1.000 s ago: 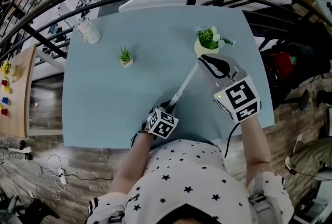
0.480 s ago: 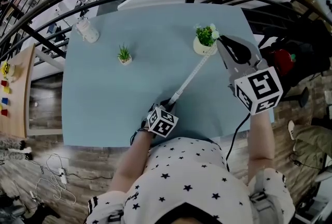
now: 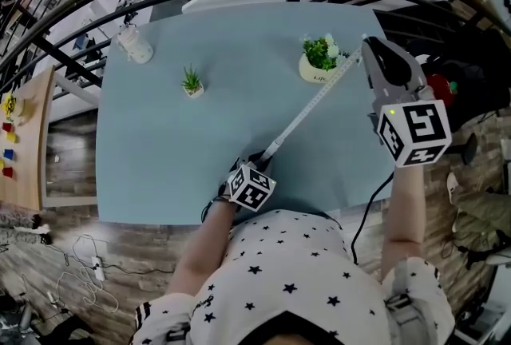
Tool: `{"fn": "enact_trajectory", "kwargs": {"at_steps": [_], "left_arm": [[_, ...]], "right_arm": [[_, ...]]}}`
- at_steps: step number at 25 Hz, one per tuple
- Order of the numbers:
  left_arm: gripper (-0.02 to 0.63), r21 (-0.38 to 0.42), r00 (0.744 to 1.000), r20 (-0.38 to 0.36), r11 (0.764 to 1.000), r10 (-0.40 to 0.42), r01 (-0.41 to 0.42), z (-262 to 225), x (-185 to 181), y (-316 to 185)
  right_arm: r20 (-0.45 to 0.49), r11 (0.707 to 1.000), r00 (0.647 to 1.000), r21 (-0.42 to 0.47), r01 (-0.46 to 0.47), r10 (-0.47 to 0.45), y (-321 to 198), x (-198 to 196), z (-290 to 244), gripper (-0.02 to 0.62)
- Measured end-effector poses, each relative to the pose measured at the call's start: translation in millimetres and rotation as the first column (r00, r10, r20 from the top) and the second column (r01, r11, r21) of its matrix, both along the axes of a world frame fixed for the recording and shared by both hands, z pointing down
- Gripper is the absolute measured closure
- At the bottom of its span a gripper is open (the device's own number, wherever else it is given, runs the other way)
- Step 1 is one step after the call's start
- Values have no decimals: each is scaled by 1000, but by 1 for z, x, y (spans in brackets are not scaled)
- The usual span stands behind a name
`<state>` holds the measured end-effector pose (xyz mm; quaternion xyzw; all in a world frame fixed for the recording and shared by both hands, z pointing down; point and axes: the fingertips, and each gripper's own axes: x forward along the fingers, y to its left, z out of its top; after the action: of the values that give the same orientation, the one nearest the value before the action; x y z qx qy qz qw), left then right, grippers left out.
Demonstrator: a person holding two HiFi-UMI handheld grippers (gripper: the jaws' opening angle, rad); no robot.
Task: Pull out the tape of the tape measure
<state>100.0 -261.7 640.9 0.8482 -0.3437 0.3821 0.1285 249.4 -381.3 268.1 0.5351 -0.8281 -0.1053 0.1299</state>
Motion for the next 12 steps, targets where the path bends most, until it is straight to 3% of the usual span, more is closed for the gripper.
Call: {"fn": "enact_trajectory", "kwargs": {"at_steps": [12], "left_arm": [[522, -10, 1000, 4, 1000, 1, -1, 1, -1, 2]], "right_arm": [[17, 995, 999, -95, 34, -32, 5, -13, 42, 555]]}}
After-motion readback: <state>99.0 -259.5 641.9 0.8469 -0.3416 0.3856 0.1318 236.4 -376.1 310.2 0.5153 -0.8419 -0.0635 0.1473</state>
